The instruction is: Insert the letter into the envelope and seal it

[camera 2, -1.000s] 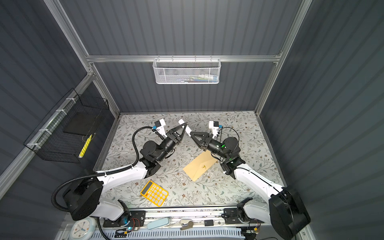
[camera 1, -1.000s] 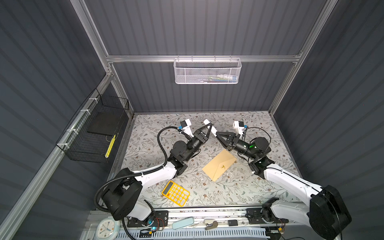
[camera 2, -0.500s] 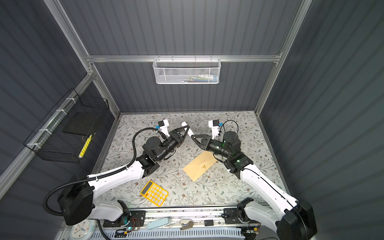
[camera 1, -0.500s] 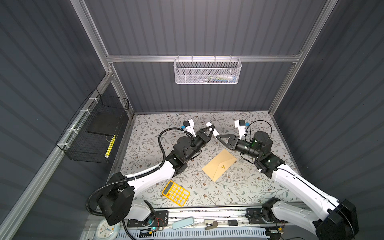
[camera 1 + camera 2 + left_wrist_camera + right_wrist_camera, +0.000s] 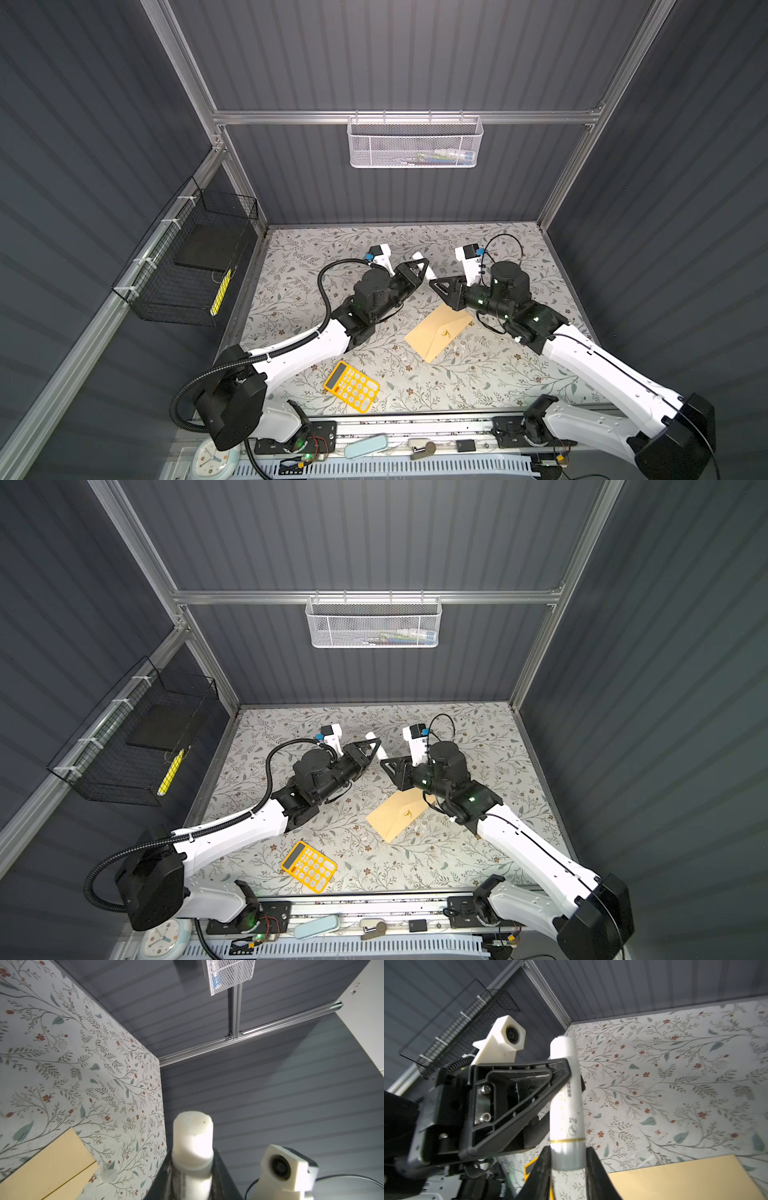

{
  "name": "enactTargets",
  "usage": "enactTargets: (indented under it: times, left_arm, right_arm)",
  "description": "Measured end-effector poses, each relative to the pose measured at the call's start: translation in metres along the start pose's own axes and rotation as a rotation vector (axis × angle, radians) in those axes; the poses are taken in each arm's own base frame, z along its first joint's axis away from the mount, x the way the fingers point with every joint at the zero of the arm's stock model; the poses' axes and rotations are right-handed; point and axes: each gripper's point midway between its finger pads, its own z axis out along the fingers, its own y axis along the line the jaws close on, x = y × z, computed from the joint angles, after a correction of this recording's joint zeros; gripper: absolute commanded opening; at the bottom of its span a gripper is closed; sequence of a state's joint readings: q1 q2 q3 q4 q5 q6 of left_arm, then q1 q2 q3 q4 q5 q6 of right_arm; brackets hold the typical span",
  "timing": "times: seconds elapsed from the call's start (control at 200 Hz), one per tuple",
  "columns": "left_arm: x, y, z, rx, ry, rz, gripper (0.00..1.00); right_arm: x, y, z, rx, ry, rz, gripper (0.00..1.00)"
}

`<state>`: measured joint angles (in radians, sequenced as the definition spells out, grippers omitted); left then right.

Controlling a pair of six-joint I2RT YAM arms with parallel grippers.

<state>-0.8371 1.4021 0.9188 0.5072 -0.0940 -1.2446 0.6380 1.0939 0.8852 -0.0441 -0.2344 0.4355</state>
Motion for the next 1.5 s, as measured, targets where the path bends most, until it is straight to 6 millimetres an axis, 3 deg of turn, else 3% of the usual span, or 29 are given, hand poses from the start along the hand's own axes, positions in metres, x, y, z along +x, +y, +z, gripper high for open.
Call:
enactTargets:
  times: [0.36,1.101,1.296,1.501]
  left_arm:
    - [0.0,0.027,-0.001,-0.121,-0.001,0.011,0.0]
    - [-0.013,0.048,-0.003,-0.232,-0.03,0.027,0.0]
    - [-0.012,0.043,-0.002,-0.209,-0.024,0.024,0.0]
    - [-0.009,0.026,-0.001,-0.147,-0.018,0.018,0.0]
  right_arm:
    - [0.016,-0.007,0.021,0.231,0.017,-0.36,0.27]
    - [0.027,-0.007,0.048,0.655,-0.051,-0.997,0.32]
    - [0.025,-0.005,0.044,0.681,-0.09,-1.024,0.41]
    - [0.02,0.005,0.016,0.591,-0.14,-0.929,0.79]
